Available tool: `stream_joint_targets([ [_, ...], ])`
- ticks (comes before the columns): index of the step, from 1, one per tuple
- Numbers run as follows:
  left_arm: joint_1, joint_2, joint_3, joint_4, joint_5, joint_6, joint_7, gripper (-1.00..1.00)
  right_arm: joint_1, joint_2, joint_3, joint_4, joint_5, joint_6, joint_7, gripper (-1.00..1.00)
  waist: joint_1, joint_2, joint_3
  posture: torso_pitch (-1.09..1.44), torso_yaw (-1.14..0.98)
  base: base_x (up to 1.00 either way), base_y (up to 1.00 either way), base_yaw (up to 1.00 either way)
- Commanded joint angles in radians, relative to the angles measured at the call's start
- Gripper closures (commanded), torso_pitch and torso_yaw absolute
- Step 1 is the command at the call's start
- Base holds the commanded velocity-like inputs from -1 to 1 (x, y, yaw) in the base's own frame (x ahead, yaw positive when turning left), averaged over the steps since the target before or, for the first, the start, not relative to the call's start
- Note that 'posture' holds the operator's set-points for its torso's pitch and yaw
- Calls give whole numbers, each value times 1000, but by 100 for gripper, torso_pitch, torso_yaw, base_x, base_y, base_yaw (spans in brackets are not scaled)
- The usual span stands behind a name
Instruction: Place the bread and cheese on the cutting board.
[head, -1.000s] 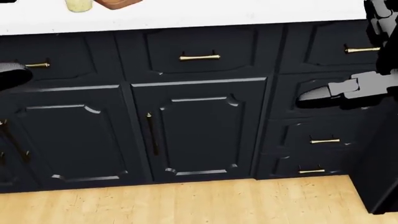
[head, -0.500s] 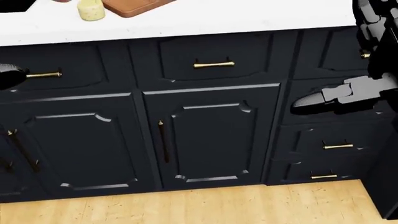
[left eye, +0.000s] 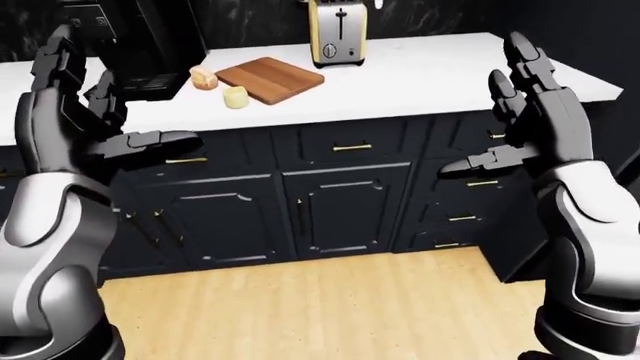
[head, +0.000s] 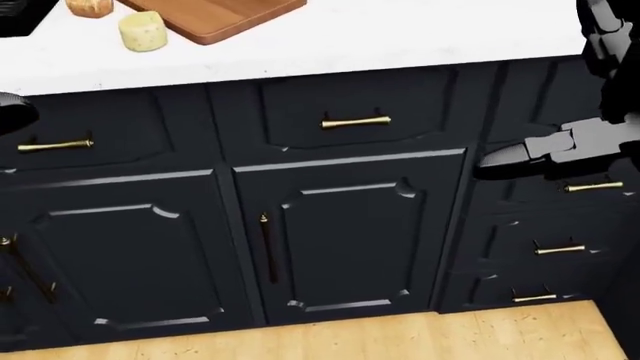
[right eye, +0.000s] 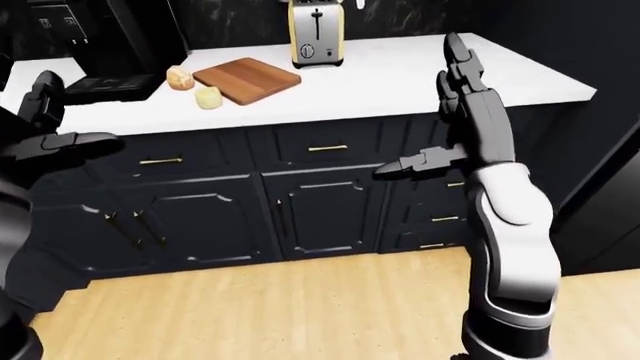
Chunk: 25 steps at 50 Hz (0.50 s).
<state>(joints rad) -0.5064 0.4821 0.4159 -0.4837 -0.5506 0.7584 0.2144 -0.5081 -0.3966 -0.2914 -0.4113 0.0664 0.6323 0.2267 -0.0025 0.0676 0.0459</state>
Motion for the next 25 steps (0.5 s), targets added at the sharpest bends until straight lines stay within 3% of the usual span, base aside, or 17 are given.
stream_joint_targets([
  [1,-22,12,3,-19,2,-25,-1,-100,-26,-19,-18,-27,1,-25,-6,-100,-7,18,-18,0,0,20,14,0],
  [8,-16,7,0,-20,8,-30,-3,-100,-25,-19,-18,-25,1,-28,-3,-100,8,-57,-12,0,0,19,15,0],
  [10,-15,6,-2,-17,11,-32,-6,-100,-23,-18,-16,-26,-1,-28,-2,-100,13,-92,-15,0,0,18,15,0],
  [11,-17,8,1,-18,9,-29,-6,-100,-25,-19,-16,-26,0,-27,-2,-100,15,-120,-22,0,0,19,15,0],
  [13,-20,9,2,-17,8,-27,-5,-100,-26,-19,-14,-26,-1,-25,-1,-100,5,-102,-23,0,0,18,14,0],
  [14,-20,9,1,-18,8,-27,-4,-100,-29,-20,-15,-27,0,-23,-1,-100,8,-114,-20,0,0,19,15,0],
  [15,-19,8,1,-19,7,-27,-4,-100,-29,-21,-15,-27,-1,-23,0,-100,3,-113,-23,0,0,20,14,0],
  [17,-21,10,2,-19,6,-25,-3,-100,-28,-21,-16,-29,0,-21,1,-100,1,-102,-28,0,0,19,14,0],
  [19,-18,9,3,-22,6,-25,-3,-100,-26,-21,-16,-32,0,-19,1,-100,-1,-84,-17,0,0,18,14,0],
  [22,-20,11,5,-22,4,-23,-2,-100,-30,-23,-17,-32,-1,-16,2,-100,-8,-41,-12,0,0,18,15,0],
  [24,-19,11,5,-24,3,-22,0,-100,-27,-23,-18,-29,-1,-21,3,-100,-14,21,-31,0,0,19,15,0],
  [25,-20,12,5,-24,2,-21,0,-100,-27,-22,-18,-29,-1,-21,3,-100,-9,13,-35,0,0,19,14,0],
])
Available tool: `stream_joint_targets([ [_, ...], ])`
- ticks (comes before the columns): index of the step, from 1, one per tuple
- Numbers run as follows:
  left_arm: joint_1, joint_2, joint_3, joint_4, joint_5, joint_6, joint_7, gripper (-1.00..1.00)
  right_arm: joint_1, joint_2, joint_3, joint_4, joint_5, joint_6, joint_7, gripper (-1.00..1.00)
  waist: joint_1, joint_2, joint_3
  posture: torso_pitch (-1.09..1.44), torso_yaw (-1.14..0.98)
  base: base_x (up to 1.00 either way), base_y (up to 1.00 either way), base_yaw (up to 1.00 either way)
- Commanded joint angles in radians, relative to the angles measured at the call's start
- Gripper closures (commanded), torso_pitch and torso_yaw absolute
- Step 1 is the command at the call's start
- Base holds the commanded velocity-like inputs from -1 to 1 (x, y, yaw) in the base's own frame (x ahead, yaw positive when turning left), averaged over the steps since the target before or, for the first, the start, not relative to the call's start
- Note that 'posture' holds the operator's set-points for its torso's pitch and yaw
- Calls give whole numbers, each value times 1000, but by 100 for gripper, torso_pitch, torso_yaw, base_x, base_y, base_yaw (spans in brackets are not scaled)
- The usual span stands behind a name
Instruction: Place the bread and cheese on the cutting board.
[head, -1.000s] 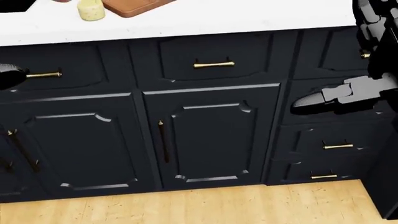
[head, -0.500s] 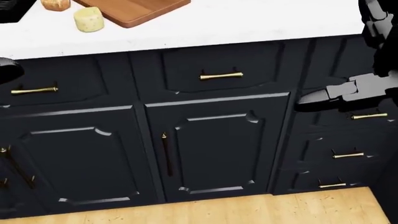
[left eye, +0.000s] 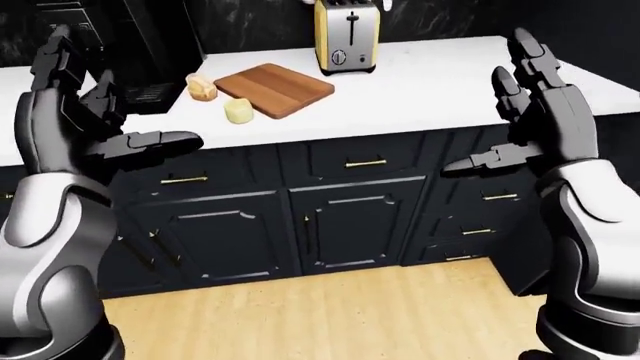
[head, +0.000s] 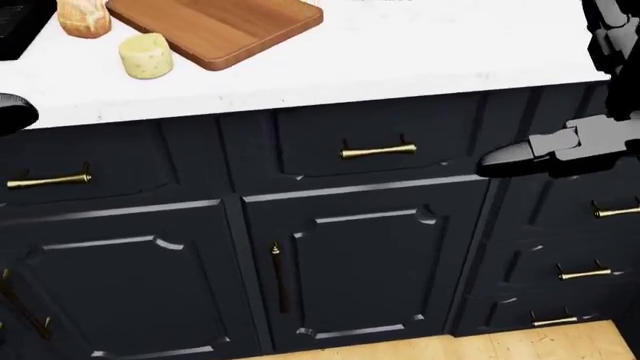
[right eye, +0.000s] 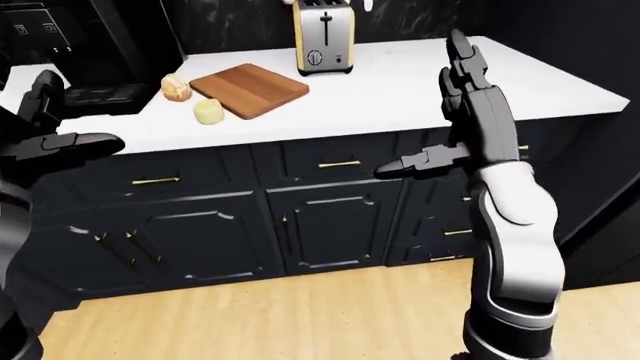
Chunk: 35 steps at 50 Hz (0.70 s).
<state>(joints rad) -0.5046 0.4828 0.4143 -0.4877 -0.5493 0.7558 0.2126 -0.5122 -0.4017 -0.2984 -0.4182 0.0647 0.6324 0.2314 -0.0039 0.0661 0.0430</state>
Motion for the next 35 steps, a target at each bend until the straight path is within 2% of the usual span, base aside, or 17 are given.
stream_joint_targets([
  [1,-22,11,8,-19,0,-18,2,-100,-23,-17,-11,-22,0,-22,-3,-100,-2,15,-23,0,0,19,14,0],
  [2,-21,12,8,-19,0,-19,1,-100,-24,-17,-11,-22,0,-22,-3,-100,-3,17,-16,0,0,19,15,0],
  [4,-20,12,8,-18,0,-20,1,-100,-23,-17,-11,-24,0,-20,-4,-100,5,-4,-22,0,0,18,15,0],
  [10,-18,13,6,-13,3,-27,-2,-100,-30,-19,-11,-15,0,-23,-6,-100,12,-70,-9,0,0,18,15,0],
  [12,-22,14,8,-12,2,-24,-1,-100,-29,-19,-11,-14,0,-24,-6,-100,15,-113,-25,0,0,14,15,0],
  [13,-23,16,9,-12,1,-23,-2,-100,-30,-19,-11,-14,1,-23,-6,-100,21,-119,-33,0,0,12,16,0],
  [14,-21,15,9,-12,2,-25,-2,-100,-30,-20,-11,-13,1,-24,-7,-100,8,-97,-26,0,0,12,15,0],
  [16,-20,14,6,-12,4,-26,-2,-100,-27,-19,-11,-12,1,-28,-6,-100,7,-111,-24,0,0,13,15,0],
  [18,-17,11,5,-16,5,-25,-1,-100,-27,-20,-10,-10,1,-30,-5,-100,4,-100,-31,0,0,13,14,0],
  [21,-10,6,5,-24,7,-26,0,-100,-23,-19,-10,-12,0,-32,-3,-100,1,-72,-16,0,0,13,15,0],
  [23,-15,8,6,-21,6,-23,-1,-100,-25,-20,-10,-14,0,-29,-1,-100,-4,-42,-11,0,0,13,14,0],
  [25,-10,5,4,-25,8,-25,-1,-100,-22,-20,-11,-15,-1,-32,0,-100,-10,18,-30,0,0,13,14,0],
  [26,-11,5,6,-27,7,-22,1,-100,-23,-20,-11,-15,-2,-31,0,-100,-14,25,-44,0,0,12,14,0],
  [27,-10,5,6,-27,7,-23,0,-100,-23,-20,-10,-15,-3,-31,0,-100,0,10,-24,0,0,13,14,0],
  [28,-13,7,6,-24,7,-22,-1,-100,-24,-20,-10,-16,-3,-29,0,-100,-3,15,-16,0,0,13,12,0],
  [31,-18,9,8,-20,5,-20,-2,-100,-28,-21,-10,-19,-3,-23,0,-100,4,-15,-24,0,0,13,14,0],
  [35,-24,14,9,-15,2,-19,-1,-100,-33,-20,-10,-21,-1,-15,-1,-100,7,-53,-14,0,0,13,14,0],
])
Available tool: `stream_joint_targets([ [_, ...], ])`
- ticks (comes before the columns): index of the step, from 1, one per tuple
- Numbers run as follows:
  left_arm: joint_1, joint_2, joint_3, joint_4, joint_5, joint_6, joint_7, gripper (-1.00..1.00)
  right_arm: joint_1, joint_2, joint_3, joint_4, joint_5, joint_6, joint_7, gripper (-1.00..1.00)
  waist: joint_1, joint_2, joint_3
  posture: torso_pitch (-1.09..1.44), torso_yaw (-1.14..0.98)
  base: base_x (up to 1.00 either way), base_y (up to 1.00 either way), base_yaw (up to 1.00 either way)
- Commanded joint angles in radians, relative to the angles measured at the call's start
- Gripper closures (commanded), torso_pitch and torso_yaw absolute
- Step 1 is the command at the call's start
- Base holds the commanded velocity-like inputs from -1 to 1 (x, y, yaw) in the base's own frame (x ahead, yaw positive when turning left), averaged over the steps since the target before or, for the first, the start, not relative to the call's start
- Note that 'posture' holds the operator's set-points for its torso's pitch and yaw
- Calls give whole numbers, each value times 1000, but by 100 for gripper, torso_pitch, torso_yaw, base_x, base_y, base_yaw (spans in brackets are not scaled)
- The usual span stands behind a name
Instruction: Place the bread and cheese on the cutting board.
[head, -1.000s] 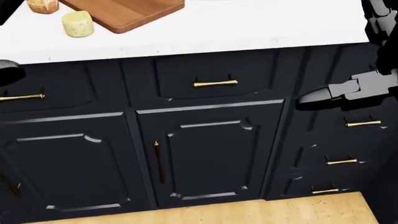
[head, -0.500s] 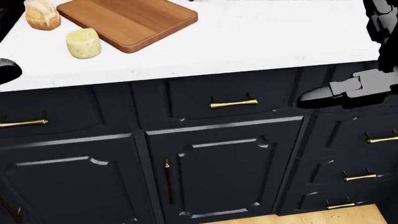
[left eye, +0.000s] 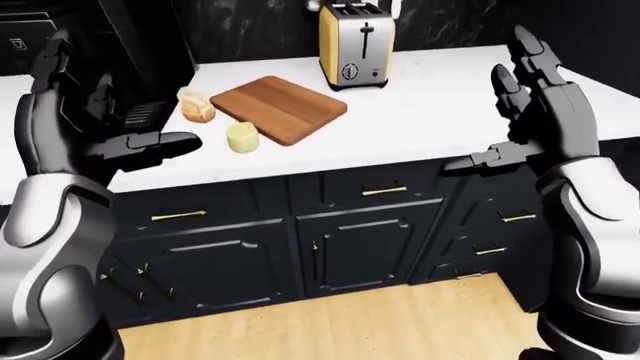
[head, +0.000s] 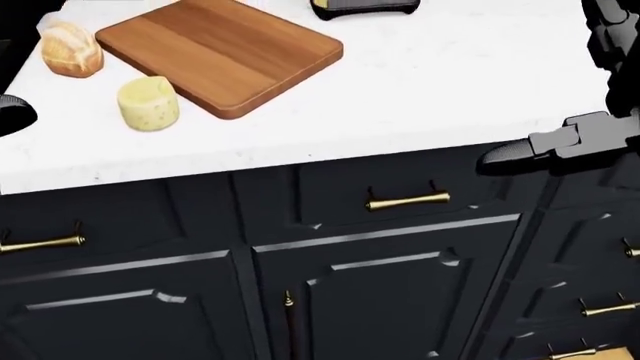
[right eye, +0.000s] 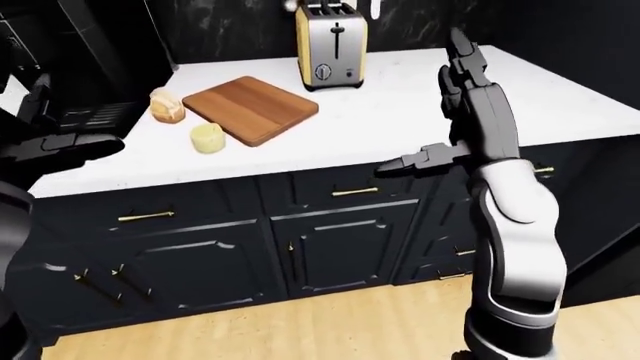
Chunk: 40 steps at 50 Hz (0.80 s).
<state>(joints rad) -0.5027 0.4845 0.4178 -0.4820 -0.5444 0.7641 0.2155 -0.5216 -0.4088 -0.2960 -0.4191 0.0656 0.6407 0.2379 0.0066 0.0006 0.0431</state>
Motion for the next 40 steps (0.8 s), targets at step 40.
stream_joint_targets([
  [40,-25,18,12,-25,-14,-23,3,-100,-29,-20,-14,-22,-1,-19,-3,-100,-14,18,-9,0,0,14,14,0],
])
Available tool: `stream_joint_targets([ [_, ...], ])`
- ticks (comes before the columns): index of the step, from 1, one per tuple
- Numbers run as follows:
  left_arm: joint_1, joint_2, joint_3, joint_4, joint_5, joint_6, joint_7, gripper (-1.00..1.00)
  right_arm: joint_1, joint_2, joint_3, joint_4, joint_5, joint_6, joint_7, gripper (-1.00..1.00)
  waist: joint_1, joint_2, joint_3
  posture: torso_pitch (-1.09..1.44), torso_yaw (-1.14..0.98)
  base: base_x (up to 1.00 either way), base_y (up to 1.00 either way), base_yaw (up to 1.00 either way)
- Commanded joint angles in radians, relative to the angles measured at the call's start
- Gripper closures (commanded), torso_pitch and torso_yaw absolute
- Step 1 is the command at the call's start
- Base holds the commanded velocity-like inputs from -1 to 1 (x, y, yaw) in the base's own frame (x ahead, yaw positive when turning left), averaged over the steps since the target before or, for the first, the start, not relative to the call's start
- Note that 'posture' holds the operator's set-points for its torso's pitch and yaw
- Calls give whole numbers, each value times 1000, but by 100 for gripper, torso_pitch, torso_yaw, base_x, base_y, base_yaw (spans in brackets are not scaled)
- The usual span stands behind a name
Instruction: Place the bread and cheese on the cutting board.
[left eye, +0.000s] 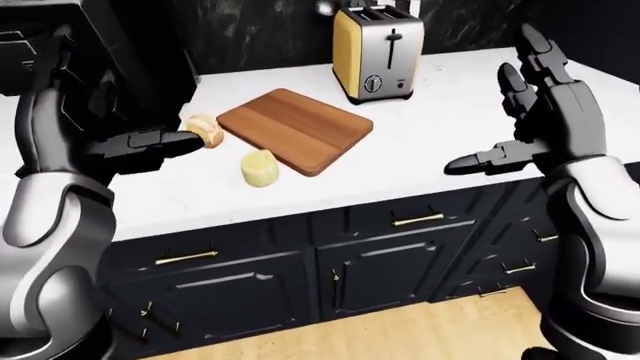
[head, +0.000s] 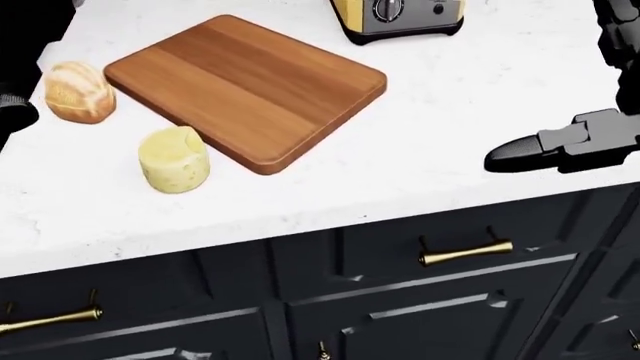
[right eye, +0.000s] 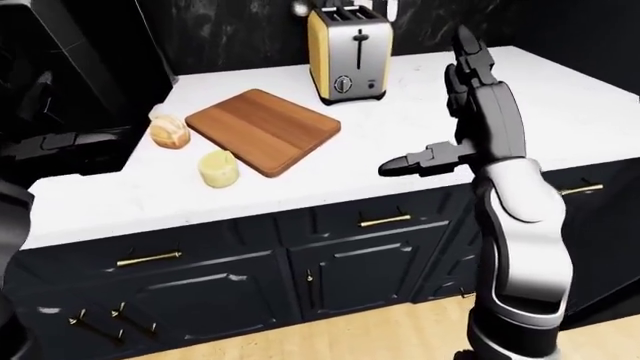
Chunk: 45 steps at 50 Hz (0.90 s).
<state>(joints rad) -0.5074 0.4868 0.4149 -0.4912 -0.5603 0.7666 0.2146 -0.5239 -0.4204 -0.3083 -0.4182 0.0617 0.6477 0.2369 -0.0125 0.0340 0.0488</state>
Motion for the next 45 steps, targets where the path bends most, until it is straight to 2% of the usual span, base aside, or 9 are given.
stream_joint_targets([
  [1,-17,15,15,-19,1,-25,5,-100,-26,-8,-2,-23,3,-27,-2,-100,2,5,-17,0,0,14,13,0],
  [3,-14,14,14,-21,1,-26,7,-100,-23,-8,-3,-23,2,-27,-2,-100,0,80,-39,0,0,14,14,0],
  [16,-11,19,16,-24,-9,-25,12,-100,-29,-11,-2,-17,2,-26,-4,-100,22,-109,-34,0,0,14,14,0],
  [25,-10,20,19,-22,-5,-27,10,-100,-33,-13,-2,-25,3,-13,-4,-100,7,-30,-15,0,0,13,14,0],
  [29,-10,19,18,-21,-4,-27,10,-100,-36,-15,-2,-22,3,-13,-3,-100,0,84,-42,0,0,13,14,0],
  [30,-12,20,18,-22,-5,-26,11,-100,-37,-15,-3,-19,3,-17,-2,-100,8,32,-29,0,0,13,14,0],
  [37,-20,26,21,-20,-12,-21,16,-100,-41,-17,-2,-23,4,-11,-2,-100,14,-5,-21,0,0,14,14,0],
  [42,-17,27,22,-19,-14,-23,16,-100,-36,-16,-4,-23,4,-16,-2,-100,22,-98,-31,0,0,13,14,0],
  [45,-20,30,25,-20,-18,-19,17,-100,-37,-17,-3,-25,4,-13,-2,-100,16,-83,-25,0,0,13,14,0],
])
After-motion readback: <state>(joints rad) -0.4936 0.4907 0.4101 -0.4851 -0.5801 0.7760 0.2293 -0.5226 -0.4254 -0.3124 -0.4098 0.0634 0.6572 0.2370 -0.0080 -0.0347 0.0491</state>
